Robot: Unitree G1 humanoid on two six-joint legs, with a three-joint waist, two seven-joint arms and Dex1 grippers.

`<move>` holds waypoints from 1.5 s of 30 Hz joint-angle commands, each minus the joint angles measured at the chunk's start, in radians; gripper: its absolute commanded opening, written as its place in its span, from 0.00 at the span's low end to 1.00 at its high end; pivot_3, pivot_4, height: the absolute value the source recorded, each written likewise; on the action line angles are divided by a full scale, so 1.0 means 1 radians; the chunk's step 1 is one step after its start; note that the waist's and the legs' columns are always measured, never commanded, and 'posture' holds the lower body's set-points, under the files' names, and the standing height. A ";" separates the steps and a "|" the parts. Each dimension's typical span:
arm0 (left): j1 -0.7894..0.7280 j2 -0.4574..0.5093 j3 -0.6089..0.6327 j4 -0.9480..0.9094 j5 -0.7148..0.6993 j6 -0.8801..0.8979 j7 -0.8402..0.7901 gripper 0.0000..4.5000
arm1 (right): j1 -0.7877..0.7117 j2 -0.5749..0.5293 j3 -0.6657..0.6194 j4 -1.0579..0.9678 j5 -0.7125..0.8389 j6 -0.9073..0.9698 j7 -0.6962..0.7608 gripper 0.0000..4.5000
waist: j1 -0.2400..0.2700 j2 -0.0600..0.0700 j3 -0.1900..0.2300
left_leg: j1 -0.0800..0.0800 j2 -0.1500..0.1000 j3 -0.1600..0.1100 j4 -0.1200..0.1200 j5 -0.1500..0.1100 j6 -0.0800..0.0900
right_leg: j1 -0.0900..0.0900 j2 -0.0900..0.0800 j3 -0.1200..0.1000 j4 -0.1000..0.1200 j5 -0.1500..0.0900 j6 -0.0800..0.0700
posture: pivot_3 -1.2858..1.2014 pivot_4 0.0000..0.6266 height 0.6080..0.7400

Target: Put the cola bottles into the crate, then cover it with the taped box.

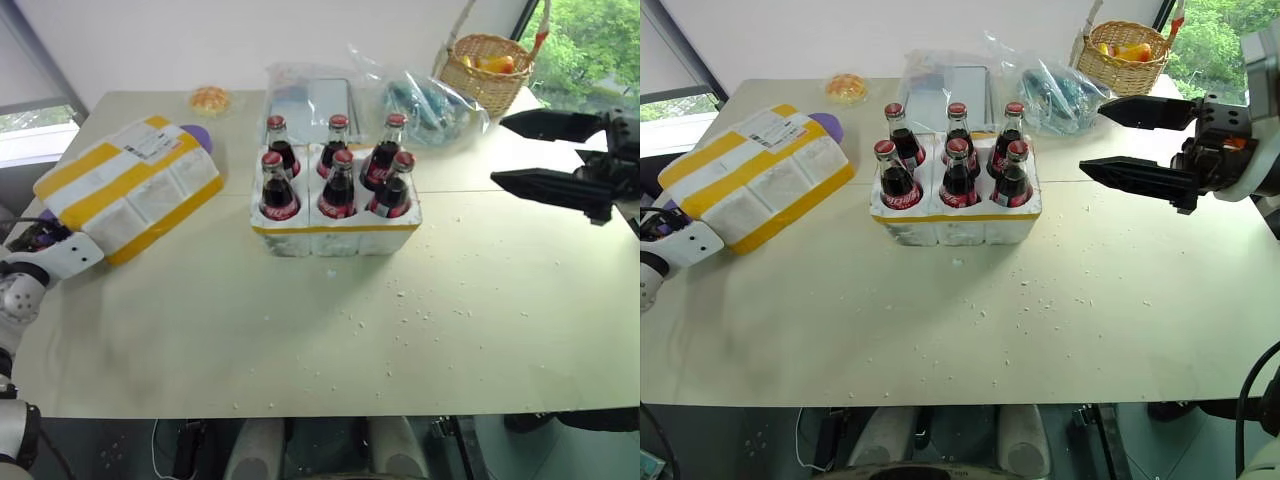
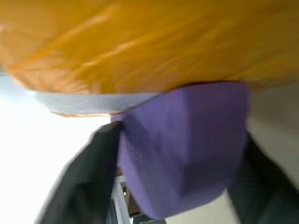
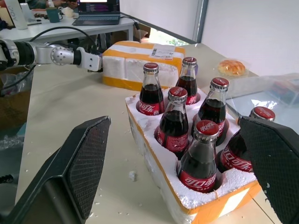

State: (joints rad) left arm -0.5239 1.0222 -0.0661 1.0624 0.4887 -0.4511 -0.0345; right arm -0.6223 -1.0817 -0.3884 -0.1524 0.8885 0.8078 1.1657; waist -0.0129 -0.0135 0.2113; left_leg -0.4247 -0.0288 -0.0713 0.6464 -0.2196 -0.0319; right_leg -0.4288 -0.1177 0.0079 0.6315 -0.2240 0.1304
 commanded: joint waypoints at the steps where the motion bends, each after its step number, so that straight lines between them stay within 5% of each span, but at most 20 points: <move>1: -0.007 0.027 -0.001 0.015 -0.015 -0.001 -0.001 0.23 | -0.013 -0.001 -0.023 -0.011 0.013 -0.018 -0.004 1.00 | 0.000 0.000 0.000 | 0.000 0.000 0.000 0.000 0.000 0.000 | 0.000 0.000 0.000 0.000 0.000 0.000 | 0.52 0.24 0.98; 2: -0.011 0.031 0.000 0.014 -0.018 0.005 -0.001 0.15 | -0.015 0.001 -0.022 -0.009 0.013 -0.019 -0.005 1.00 | 0.000 0.000 0.000 | 0.000 0.000 0.000 0.000 0.000 0.000 | 0.000 0.000 0.000 0.000 0.000 0.000 | 0.52 0.24 0.98; 15: -0.268 0.181 0.045 -0.136 -0.068 -0.018 -0.142 0.15 | 0.017 -0.021 -0.016 0.057 -0.036 -0.048 0.025 1.00 | 0.005 -0.003 -0.001 | -0.001 0.000 0.000 0.001 0.000 0.000 | 0.000 0.000 0.000 0.000 0.000 0.000 | 0.52 0.24 0.98; 23: -0.489 0.095 0.021 -0.404 -0.175 -0.009 -0.382 0.15 | 0.091 -0.015 -0.016 0.068 -0.099 -0.097 0.030 1.00 | -0.002 -0.003 -0.001 | -0.001 -0.001 0.000 0.001 0.000 0.000 | 0.001 0.000 0.000 0.000 0.001 0.001 | 0.52 0.24 0.98; 34: -0.414 -0.084 -0.016 -0.889 -0.232 0.185 -0.616 0.15 | 0.128 0.025 -0.026 0.039 -0.078 -0.093 -0.009 1.00 | -0.003 -0.003 -0.001 | -0.001 -0.001 0.000 0.002 0.000 0.001 | 0.001 0.001 0.002 0.001 0.001 0.001 | 0.52 0.24 0.98; 45: -0.334 -0.084 -0.092 -0.956 -0.020 0.109 -0.584 0.15 | 0.125 0.043 -0.036 0.011 -0.050 -0.071 -0.061 1.00 | -0.002 -0.003 -0.001 | 0.000 -0.001 0.000 0.002 0.000 0.001 | 0.001 0.001 0.003 0.001 0.001 0.002 | 0.52 0.24 0.98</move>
State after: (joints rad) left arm -0.8533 0.9158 -0.1698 0.1336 0.4312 -0.3192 -0.6450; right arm -0.4857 -1.0394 -0.3817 -0.1119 0.8130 0.7384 1.1127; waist -0.0152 -0.0166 0.2106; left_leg -0.4250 -0.0297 -0.0710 0.6485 -0.2193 -0.0312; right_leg -0.4279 -0.1168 0.0105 0.6322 -0.2230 0.1322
